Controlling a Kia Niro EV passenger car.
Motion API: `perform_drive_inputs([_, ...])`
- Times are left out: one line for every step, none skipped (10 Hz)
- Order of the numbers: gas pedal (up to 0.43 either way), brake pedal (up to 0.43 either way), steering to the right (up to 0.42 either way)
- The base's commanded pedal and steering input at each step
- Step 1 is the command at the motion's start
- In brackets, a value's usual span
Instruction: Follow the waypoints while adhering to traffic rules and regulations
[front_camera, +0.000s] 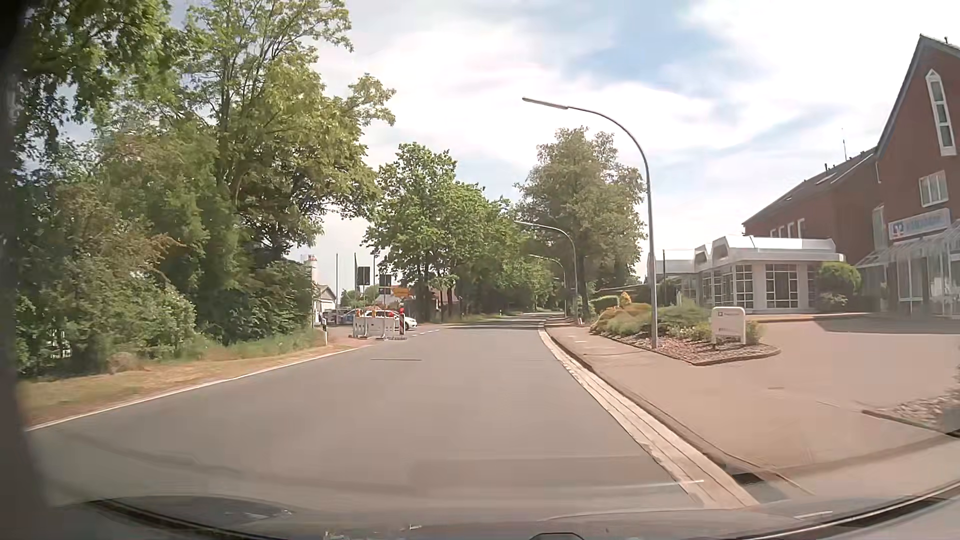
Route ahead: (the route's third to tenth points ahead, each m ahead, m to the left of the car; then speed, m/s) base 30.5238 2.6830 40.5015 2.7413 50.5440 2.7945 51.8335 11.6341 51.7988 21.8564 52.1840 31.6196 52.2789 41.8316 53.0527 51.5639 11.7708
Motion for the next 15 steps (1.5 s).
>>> perform_drive_inputs([0.130,0.000,0.002])
perform_drive_inputs([0.130,0.000,0.001])
perform_drive_inputs([0.130,0.000,0.002])
perform_drive_inputs([0.130,0.000,0.002])
perform_drive_inputs([0.130,0.000,0.002])
perform_drive_inputs([0.118,0.000,0.002])
perform_drive_inputs([0.118,0.000,0.003])
perform_drive_inputs([0.110,0.000,0.002])
perform_drive_inputs([0.079,0.000,0.003])
perform_drive_inputs([0.000,0.000,0.002])
perform_drive_inputs([0.000,0.000,0.002])
perform_drive_inputs([0.000,0.000,0.002])
perform_drive_inputs([0.000,0.000,0.002])
perform_drive_inputs([0.000,0.000,0.002])
perform_drive_inputs([0.000,0.000,0.002])
